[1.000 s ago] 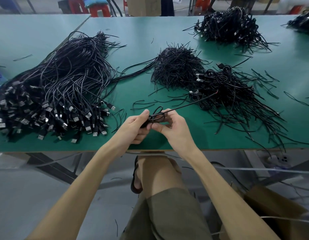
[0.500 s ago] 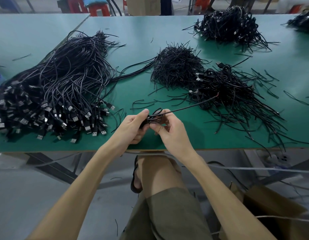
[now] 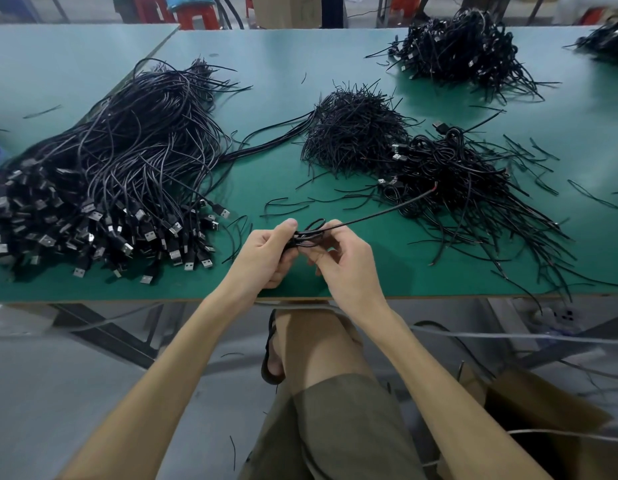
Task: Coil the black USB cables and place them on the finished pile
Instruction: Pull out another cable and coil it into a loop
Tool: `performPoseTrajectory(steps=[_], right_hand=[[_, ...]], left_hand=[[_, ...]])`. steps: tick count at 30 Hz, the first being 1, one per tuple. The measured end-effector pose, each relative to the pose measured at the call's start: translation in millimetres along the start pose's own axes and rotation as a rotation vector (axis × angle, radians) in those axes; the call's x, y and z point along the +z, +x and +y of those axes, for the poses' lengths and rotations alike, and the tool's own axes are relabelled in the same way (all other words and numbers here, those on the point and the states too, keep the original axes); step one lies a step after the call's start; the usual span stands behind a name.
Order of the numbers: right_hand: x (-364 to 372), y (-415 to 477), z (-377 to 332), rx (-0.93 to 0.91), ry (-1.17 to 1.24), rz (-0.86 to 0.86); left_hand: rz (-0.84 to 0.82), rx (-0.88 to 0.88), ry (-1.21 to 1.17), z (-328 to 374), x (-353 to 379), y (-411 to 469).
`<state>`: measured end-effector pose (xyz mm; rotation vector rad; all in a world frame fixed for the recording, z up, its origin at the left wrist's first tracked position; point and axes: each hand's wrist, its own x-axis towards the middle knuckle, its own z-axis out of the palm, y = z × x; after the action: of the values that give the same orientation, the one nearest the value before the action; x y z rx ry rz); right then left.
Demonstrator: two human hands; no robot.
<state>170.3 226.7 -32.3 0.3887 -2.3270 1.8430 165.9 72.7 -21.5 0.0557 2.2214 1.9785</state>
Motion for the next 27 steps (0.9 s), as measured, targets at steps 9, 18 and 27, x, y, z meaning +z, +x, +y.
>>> performPoseTrajectory(steps=[9, 18, 27], right_hand=[[4.5, -1.8, 6.5, -0.111, -0.197, 0.007], [2.2, -2.5, 1.5, -0.148, -0.173, -0.010], [2.4, -2.6, 4.1, -0.192, -0.240, 0.000]], left_hand=[[-0.022, -0.003, 0.023, -1.1, 0.1, 1.8], [0.018, -0.015, -0.016, -2.6, -0.6, 2.8], [0.010, -0.036, -0.040, -0.5, -1.0, 2.5]])
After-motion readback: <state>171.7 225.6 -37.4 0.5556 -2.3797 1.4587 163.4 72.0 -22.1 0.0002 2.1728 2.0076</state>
